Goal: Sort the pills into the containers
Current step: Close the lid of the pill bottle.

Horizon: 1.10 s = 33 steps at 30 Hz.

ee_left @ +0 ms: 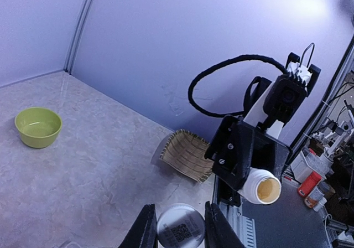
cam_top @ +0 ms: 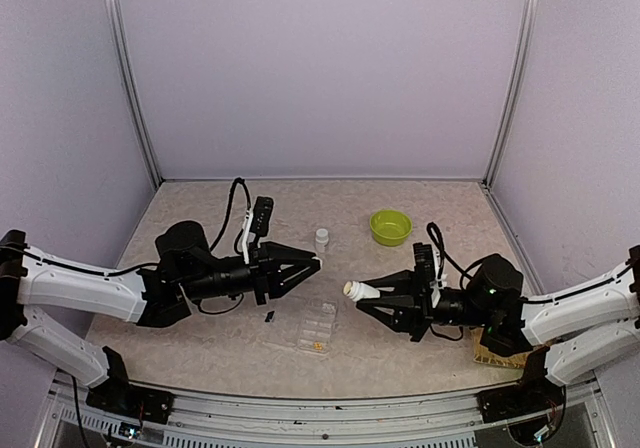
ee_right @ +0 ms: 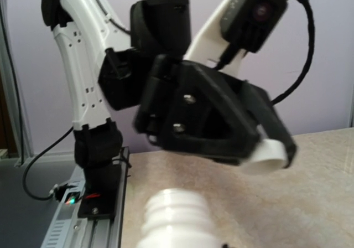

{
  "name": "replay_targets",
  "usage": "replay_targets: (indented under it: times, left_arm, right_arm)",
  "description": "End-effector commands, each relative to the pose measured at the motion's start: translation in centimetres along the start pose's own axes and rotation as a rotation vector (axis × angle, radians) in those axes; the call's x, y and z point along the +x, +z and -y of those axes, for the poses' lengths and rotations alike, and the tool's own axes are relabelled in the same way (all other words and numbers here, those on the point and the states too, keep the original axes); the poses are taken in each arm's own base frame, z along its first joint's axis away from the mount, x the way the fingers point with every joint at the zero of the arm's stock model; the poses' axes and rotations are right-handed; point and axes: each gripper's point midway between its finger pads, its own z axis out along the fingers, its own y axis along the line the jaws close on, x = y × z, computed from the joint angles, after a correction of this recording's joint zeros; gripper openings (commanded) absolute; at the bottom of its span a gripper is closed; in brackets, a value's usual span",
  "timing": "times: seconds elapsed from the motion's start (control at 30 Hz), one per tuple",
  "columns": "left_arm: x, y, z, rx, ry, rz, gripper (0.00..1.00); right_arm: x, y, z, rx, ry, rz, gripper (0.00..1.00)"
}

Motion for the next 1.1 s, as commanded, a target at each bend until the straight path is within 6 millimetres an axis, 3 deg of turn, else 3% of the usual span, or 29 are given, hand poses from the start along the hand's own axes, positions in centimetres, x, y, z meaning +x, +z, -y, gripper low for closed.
replay_targets:
  times: [0.0, 0.47, 1.07]
  left_arm:
    - [-1.0, 0.0, 2.7, 0.123, -0.016, 0.047, 0.25]
    - [-1.4, 0.3, 5.3, 0.226, -0.025, 0.075, 0.25]
    - [-0.9, 0.9, 5.9, 0.234, -0.031, 0.075, 0.28]
  right_arm:
    - [-2.1, 1.0, 0.5, 0.017, -0.013, 0.066, 0.22]
    - [-2.0, 2.3, 0.7, 0.035, -0.015, 0.066, 0.22]
    - [-2.0, 3.6, 0.6, 0.030, -0.007, 0.074, 0.21]
